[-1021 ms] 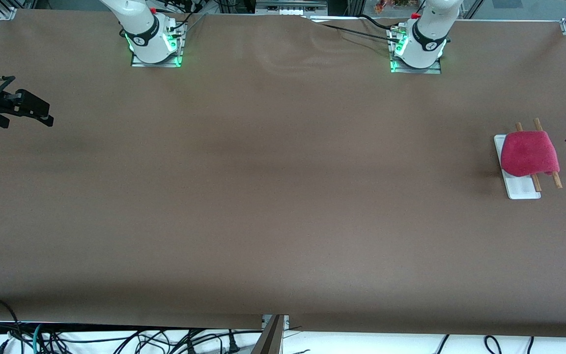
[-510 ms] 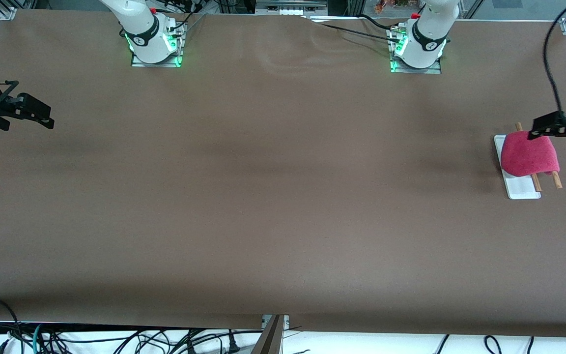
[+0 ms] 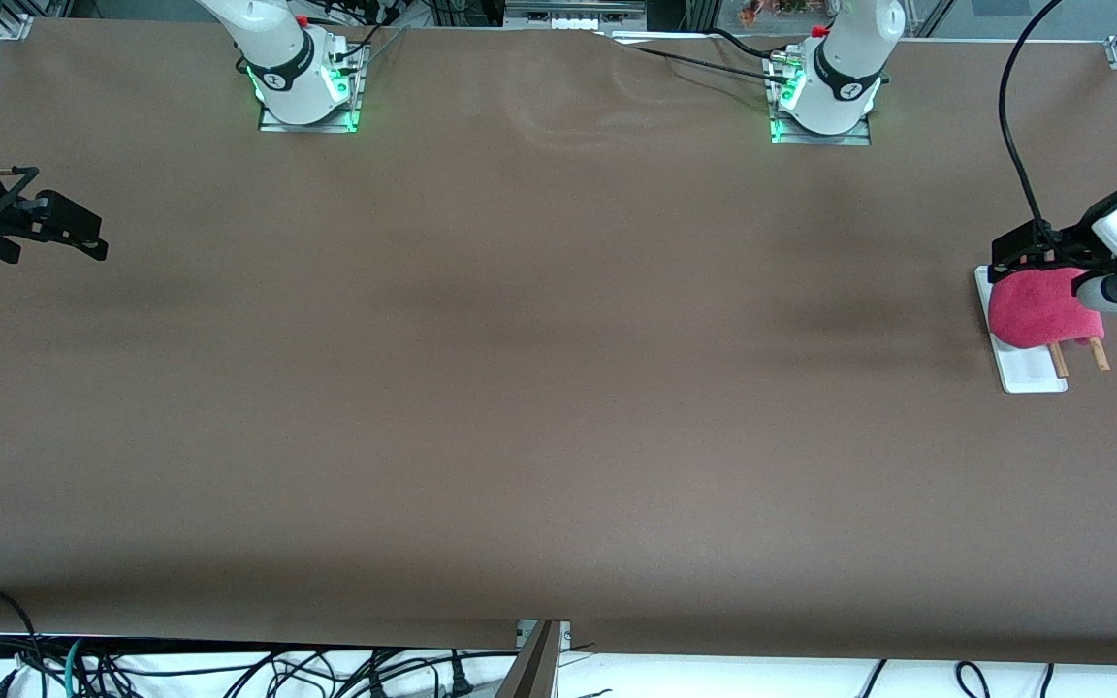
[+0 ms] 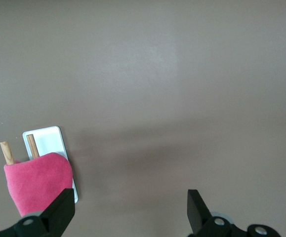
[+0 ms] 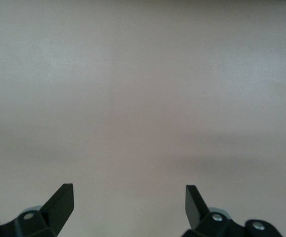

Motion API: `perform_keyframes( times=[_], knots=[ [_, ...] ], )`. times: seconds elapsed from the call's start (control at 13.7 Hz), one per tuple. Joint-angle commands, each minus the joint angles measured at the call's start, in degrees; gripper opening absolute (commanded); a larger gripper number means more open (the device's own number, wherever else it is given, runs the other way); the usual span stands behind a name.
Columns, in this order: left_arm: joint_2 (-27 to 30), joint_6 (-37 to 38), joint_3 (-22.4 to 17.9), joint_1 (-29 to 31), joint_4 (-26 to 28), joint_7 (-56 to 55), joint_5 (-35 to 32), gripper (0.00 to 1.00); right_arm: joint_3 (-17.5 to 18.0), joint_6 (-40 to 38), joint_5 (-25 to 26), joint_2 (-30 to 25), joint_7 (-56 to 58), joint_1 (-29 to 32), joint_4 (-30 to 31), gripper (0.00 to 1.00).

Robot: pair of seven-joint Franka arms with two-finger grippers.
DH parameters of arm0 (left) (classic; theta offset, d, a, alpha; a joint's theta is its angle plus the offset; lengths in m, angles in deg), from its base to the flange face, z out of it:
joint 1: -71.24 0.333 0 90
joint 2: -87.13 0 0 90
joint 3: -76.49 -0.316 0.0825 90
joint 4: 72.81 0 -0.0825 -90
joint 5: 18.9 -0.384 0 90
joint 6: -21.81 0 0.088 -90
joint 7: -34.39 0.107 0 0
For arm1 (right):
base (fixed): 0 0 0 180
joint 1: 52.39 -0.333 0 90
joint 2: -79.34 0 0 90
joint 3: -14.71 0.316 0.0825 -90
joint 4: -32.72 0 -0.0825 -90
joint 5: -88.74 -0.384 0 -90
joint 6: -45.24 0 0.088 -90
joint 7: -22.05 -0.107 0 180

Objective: Pass towel and hang on rack
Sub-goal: 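Release the towel and raise the left gripper away from the rack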

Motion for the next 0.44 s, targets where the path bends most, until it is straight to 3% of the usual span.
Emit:
perform_keyframes(
  times=[0.0,0.36],
  knots=[
    [7.3,-6.0,-3.3,-3.3,10.3,-0.7,1.3,1.00,0.9,-0.1,0.5,0.9,0.3,1.0,-1.6,1.00],
    [7.5,-5.8,-3.3,-3.3,10.8,-0.6,1.3,1.00,0.9,-0.1,0.3,1.5,0.3,0.9,-2.6,1.00]
  ],
)
